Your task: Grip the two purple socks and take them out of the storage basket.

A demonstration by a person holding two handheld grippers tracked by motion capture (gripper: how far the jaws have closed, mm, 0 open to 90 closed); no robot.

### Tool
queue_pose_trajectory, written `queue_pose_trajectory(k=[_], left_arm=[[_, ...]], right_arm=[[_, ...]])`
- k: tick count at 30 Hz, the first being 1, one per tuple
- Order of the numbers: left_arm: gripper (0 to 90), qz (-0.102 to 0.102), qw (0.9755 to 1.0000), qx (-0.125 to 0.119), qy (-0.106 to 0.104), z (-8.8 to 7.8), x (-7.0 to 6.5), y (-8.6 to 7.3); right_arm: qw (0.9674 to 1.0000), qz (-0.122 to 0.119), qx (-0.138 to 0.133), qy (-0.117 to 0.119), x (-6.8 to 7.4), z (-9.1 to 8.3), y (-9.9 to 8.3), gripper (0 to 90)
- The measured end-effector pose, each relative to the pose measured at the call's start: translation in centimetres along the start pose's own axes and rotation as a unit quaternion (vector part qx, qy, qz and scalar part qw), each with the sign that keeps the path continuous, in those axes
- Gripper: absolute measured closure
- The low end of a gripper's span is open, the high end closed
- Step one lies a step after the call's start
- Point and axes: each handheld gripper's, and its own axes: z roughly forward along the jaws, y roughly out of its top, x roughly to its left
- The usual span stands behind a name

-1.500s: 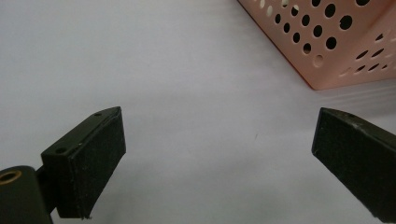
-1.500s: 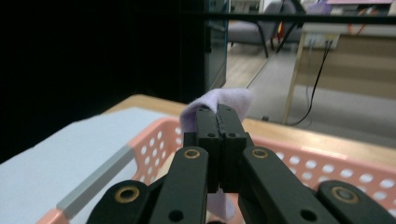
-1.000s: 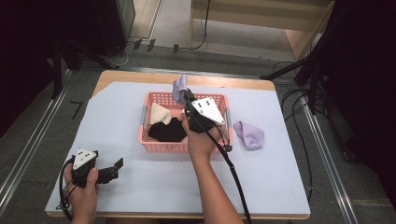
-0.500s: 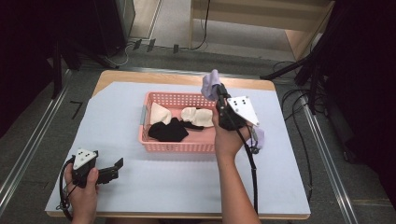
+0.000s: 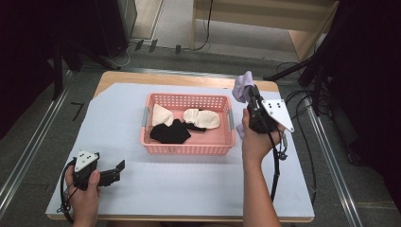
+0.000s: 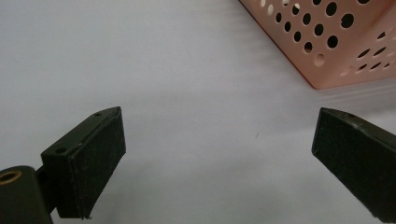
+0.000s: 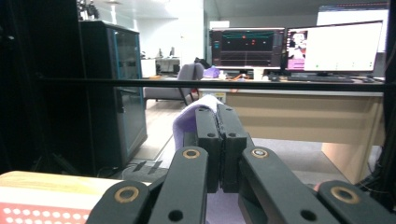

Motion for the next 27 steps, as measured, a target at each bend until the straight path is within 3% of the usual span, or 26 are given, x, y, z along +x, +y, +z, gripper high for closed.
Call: queue_pose_trajectory(k=[13,27], left_arm=[[3.7,-0.002,1.0000,-0.004,-0.002,0.0,0.0,0.0],[3.7,0.000,1.0000,-0.004,-0.001,-0.1,0.0,0.0]], right_arm=[[0.9989,-0.001,0.020,-0.041,-3.8,-0.8,-1.3,90.0],[0.9967,0.002,0.059,-0.056,-5.3,-1.5,-4.6,90.0]])
